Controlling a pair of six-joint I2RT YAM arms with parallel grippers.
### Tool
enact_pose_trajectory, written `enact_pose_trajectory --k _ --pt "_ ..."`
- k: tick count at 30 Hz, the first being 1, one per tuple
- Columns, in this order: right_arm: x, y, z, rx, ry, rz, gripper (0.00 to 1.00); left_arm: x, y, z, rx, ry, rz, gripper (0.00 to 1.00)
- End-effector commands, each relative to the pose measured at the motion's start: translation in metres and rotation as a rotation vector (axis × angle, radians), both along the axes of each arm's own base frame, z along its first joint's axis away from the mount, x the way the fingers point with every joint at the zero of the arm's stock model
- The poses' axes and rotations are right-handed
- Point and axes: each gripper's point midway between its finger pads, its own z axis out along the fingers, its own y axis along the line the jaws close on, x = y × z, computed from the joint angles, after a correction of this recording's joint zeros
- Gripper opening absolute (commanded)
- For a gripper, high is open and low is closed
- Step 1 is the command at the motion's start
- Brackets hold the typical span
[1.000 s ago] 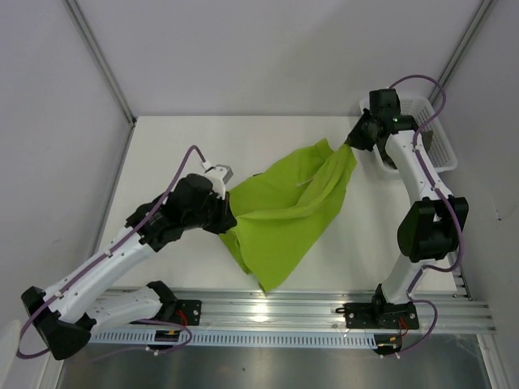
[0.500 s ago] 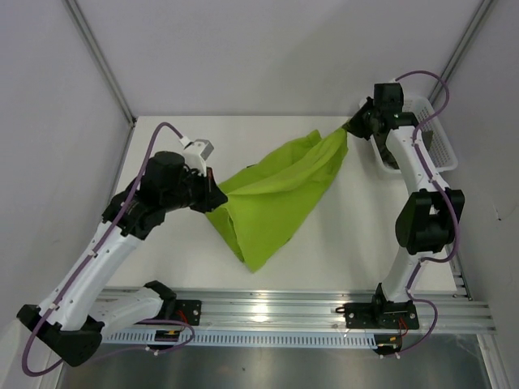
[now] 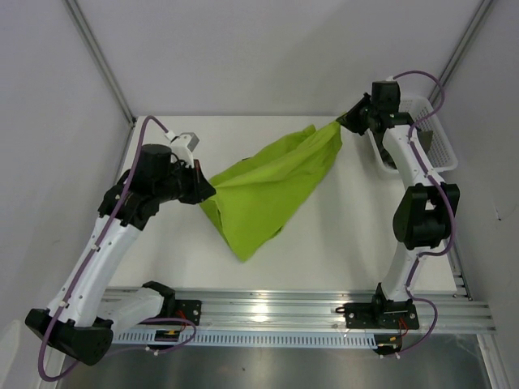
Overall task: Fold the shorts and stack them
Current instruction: Fold the shorts
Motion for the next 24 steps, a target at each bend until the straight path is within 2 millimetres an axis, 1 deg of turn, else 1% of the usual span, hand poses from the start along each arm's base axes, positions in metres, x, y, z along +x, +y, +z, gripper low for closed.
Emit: enact_pose_trajectory --k 1,3,4,5,6,7,8,9,10,11,12,13,14,15,17,18,19,22,24 --pt "-0.005 0.000 0.042 0.014 -0.108 0.008 0.00 -0.005 -0.003 0.026 -0.039 -0.063 -0.040 0.00" --pt "-0.013 0.000 0.046 0.009 -0.111 0.014 0.00 -0.011 -0.007 0.028 -0.065 -0.061 -0.066 0.00" --pt "-0.020 -0.002 0.036 0.004 -0.088 0.012 0.00 -0.017 -0.011 0.030 -0.088 -0.062 -0.086 0.00" --pt "-0.029 -0.003 0.047 0.000 -0.112 0.012 0.00 -0.020 -0.011 0.031 -0.098 -0.063 -0.090 0.00" --pt "-0.036 -0.005 0.047 -0.006 -0.110 0.005 0.00 -0.023 -0.011 0.030 -0.103 -0.059 -0.089 0.00" --pt "-0.045 -0.009 0.036 -0.016 -0.085 0.001 0.00 -0.029 -0.011 0.035 -0.124 -0.070 -0.098 0.00" --pt "-0.055 -0.011 0.049 -0.018 -0.110 -0.003 0.00 -0.033 -0.012 0.034 -0.133 -0.068 -0.105 0.00" --pt "-0.063 -0.013 0.048 -0.023 -0.107 -0.006 0.00 -0.036 -0.013 0.033 -0.145 -0.059 -0.106 0.00" --pt "-0.073 -0.016 0.036 -0.030 -0.077 -0.007 0.00 -0.044 -0.016 0.037 -0.163 -0.067 -0.127 0.00" --pt "-0.081 -0.018 0.037 -0.030 -0.077 -0.012 0.00 -0.049 -0.017 0.036 -0.167 -0.064 -0.135 0.00" --pt "-0.094 -0.021 0.052 -0.028 -0.112 -0.017 0.00 -0.054 -0.019 0.037 -0.179 -0.060 -0.140 0.00" --pt "-0.102 -0.023 0.052 -0.030 -0.109 -0.019 0.00 -0.059 -0.020 0.040 -0.186 -0.066 -0.144 0.00" --pt "-0.112 -0.026 0.044 -0.034 -0.090 -0.024 0.00 -0.066 -0.023 0.044 -0.190 -0.082 -0.158 0.00" --pt "-0.124 -0.030 0.057 -0.037 -0.119 -0.033 0.00 -0.072 -0.025 0.044 -0.200 -0.073 -0.164 0.00" --pt "-0.141 -0.036 0.052 -0.049 -0.100 -0.045 0.00 -0.083 -0.029 0.047 -0.204 -0.082 -0.183 0.00" --pt "-0.154 -0.040 0.062 -0.055 -0.122 -0.056 0.00 -0.088 -0.031 0.048 -0.211 -0.076 -0.186 0.00" --pt "-0.161 -0.043 0.065 -0.057 -0.128 -0.063 0.00 -0.095 -0.034 0.050 -0.218 -0.076 -0.210 0.00" --pt "-0.176 -0.050 0.072 -0.065 -0.141 -0.087 0.00 -0.102 -0.033 0.055 -0.229 -0.082 -0.213 0.00" --pt "-0.176 -0.050 0.078 -0.064 -0.151 -0.084 0.00 -0.099 -0.030 0.058 -0.212 -0.095 -0.197 0.00"
